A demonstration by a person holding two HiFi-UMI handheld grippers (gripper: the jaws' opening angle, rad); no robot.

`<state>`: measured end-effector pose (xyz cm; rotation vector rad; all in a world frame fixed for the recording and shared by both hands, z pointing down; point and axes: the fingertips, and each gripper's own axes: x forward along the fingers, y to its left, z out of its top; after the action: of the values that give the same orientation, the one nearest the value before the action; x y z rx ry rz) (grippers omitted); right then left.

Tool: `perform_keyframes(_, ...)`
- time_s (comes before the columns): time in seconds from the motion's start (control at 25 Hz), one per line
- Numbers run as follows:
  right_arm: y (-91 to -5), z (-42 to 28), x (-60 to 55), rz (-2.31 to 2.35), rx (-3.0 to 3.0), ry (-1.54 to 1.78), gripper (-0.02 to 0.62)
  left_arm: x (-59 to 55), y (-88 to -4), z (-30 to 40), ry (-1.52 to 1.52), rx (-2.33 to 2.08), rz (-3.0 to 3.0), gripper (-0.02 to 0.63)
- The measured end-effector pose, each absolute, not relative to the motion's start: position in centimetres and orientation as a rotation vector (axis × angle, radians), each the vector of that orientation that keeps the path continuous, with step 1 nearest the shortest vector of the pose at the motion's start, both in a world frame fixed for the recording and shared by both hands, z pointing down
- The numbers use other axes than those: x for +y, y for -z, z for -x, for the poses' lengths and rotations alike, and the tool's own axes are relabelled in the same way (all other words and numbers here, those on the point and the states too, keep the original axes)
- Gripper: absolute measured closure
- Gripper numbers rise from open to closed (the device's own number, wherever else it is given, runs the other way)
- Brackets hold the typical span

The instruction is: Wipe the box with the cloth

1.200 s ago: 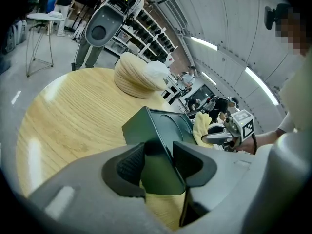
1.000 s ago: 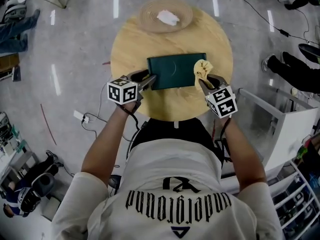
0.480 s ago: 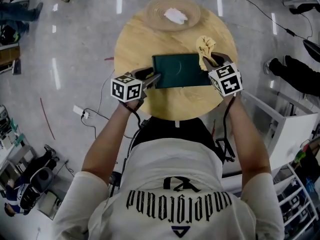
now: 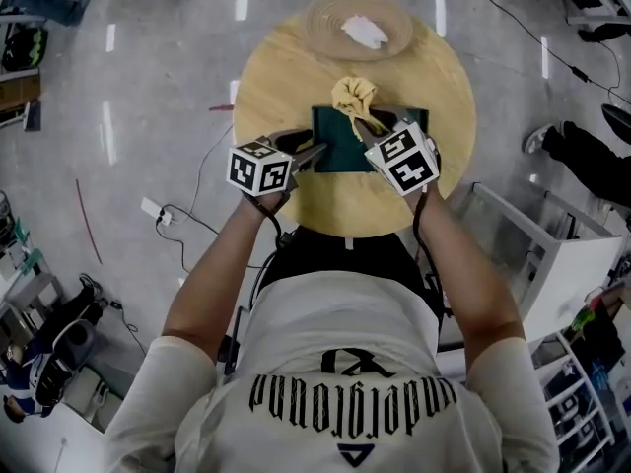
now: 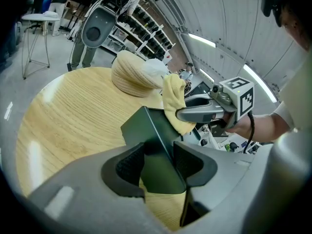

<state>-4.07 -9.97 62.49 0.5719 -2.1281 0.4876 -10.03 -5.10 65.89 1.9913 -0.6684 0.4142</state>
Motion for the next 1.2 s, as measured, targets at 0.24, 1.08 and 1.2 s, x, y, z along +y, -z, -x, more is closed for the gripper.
perform_keyframes(0.24, -63.3, 11.0, -7.6, -0.450, -2.166, -0.420, 0.514, -5.0, -66.2, 10.0, -0.413, -0.683, -1.989, 0.403)
perform_keyframes(1.08, -63.3, -5.8, -0.4, -0.691, -1.994, -0.640, 0.515, -5.5, -66.4, 10.7, -0.406, -0.712, -1.991, 0.407)
perform_keyframes(1.2, -63.5, -7.9, 1.2, -0.720, -1.966, -0.669, 0.515, -5.6, -66.5, 10.8, -0.405, -0.720, -1.984, 0.407)
